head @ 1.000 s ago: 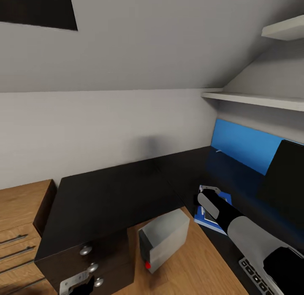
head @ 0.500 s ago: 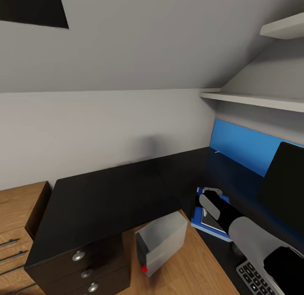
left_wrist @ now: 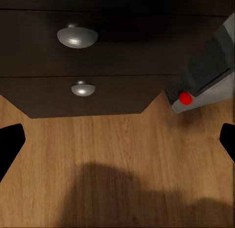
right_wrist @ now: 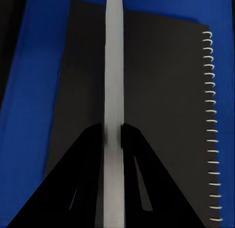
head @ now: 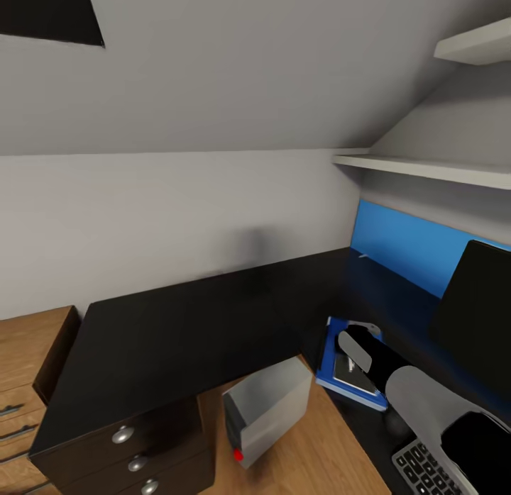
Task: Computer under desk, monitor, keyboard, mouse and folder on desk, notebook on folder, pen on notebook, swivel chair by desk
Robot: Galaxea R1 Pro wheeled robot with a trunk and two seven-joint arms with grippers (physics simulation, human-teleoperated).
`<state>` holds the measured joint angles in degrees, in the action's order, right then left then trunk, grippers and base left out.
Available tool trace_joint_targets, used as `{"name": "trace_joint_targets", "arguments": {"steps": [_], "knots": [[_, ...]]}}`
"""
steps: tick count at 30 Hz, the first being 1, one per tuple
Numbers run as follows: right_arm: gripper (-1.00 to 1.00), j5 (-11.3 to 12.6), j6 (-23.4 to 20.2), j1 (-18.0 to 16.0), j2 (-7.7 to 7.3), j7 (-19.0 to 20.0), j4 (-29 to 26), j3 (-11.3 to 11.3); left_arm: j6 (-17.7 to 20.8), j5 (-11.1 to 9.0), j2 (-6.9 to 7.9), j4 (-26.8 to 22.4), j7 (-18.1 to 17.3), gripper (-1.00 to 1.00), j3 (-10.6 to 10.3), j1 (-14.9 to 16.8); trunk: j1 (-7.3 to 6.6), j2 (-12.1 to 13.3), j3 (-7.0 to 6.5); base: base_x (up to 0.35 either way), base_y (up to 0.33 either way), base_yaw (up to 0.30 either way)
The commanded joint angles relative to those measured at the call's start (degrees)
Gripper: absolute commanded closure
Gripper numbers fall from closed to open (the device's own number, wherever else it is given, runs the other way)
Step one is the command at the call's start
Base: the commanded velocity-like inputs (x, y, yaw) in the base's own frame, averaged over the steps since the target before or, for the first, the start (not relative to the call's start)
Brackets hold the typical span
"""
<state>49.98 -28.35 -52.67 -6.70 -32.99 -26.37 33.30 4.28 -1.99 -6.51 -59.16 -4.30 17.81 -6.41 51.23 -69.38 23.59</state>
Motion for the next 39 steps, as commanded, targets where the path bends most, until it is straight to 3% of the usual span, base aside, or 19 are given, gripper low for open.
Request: {"name": "trace_joint_targets", "arguments": {"steps": [1, 15, 39], "knots": [[1.00, 0.5, -0.2, 0.0, -0.10, -0.3, -0.1, 0.5, 0.4, -0.2, -0.08, -0.2, -0.4, -1.00, 0.2, 0.0, 0.02, 0.0, 0.06, 0.134, -0.196, 0.000], [1.00, 0.5, -0.1, -0.1, -0.08, -0.3, 3.0, 0.5, 0.4, -0.3, -0.08, -0.2, -0.5, -1.00, 0.4, 0.0, 0.02, 0.0, 0.06, 0.041, -0.057, 0.000], [1.00, 0.4, -0.1, -0.1, 0.06, -0.3, 3.2, 0.7, 0.4, -0.3, -0.08, -0.2, -0.4, -1.00, 0.6, 0.0, 0.02, 0.0, 0.06, 0.031, 0.000, 0.000]]}}
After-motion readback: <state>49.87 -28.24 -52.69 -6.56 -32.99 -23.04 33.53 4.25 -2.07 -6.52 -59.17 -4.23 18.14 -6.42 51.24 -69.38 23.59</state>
